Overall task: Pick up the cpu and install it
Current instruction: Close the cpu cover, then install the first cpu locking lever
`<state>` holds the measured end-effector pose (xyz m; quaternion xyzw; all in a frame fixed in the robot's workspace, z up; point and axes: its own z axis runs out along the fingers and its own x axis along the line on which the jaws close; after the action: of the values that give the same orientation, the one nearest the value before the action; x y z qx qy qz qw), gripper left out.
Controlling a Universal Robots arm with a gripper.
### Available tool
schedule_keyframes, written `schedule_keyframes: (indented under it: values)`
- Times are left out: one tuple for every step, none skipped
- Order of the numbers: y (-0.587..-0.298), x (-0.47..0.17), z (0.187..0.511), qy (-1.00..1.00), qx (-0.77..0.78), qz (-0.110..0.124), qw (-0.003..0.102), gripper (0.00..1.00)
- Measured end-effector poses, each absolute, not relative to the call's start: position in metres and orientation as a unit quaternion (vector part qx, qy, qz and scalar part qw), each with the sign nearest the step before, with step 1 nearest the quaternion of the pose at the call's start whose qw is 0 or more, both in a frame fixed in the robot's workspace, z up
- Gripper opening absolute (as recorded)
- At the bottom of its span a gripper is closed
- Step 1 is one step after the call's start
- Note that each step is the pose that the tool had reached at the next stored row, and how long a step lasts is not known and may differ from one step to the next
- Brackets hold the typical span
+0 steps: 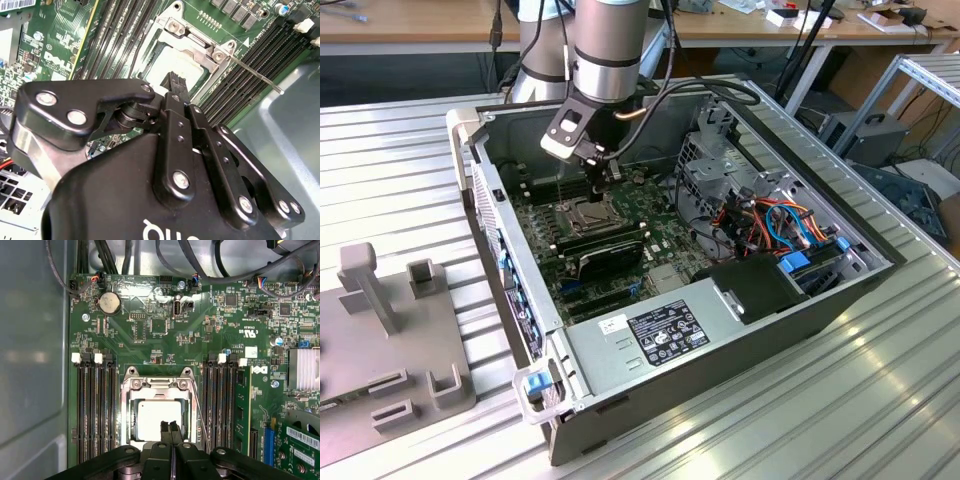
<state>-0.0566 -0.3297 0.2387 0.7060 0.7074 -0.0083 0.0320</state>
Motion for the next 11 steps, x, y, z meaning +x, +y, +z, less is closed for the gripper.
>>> schedule_keyframes:
  values:
    - [-0.3297, -0.0564, 0.2387, 0.707, 0.706, -0.008, 0.032, 0.11]
    - [-0.3297, -0.0561, 0.2387, 0.707, 0.706, -0.008, 0.032, 0.11]
    - [-0.3297, -0.056, 0.2387, 0.707, 0.706, -0.008, 0.032, 0.11]
    - [-0.3297, -0.056, 0.2387, 0.707, 0.706, -0.008, 0.032, 0.11]
    - [-0.3297, -0.056, 0.2387, 0.707, 0.706, -0.008, 0.032, 0.11]
    - [-0.3297, -0.056, 0.2387, 0.707, 0.706, -0.008, 0.032, 0.11]
    - [-0.3297, -0.0559, 0.2387, 0.707, 0.706, -0.008, 0.032, 0.11]
    - [-0.3297, -0.0559, 0.2387, 0.707, 0.706, -0.008, 0.032, 0.11]
    - [-0.3297, -0.0559, 0.2387, 0.707, 0.706, -0.008, 0.032, 0.11]
    - [-0.3297, -0.0558, 0.2387, 0.707, 0.706, -0.008, 0.032, 0.11]
    - [-0.3297, -0.0558, 0.2387, 0.707, 0.706, -0.008, 0.032, 0.11]
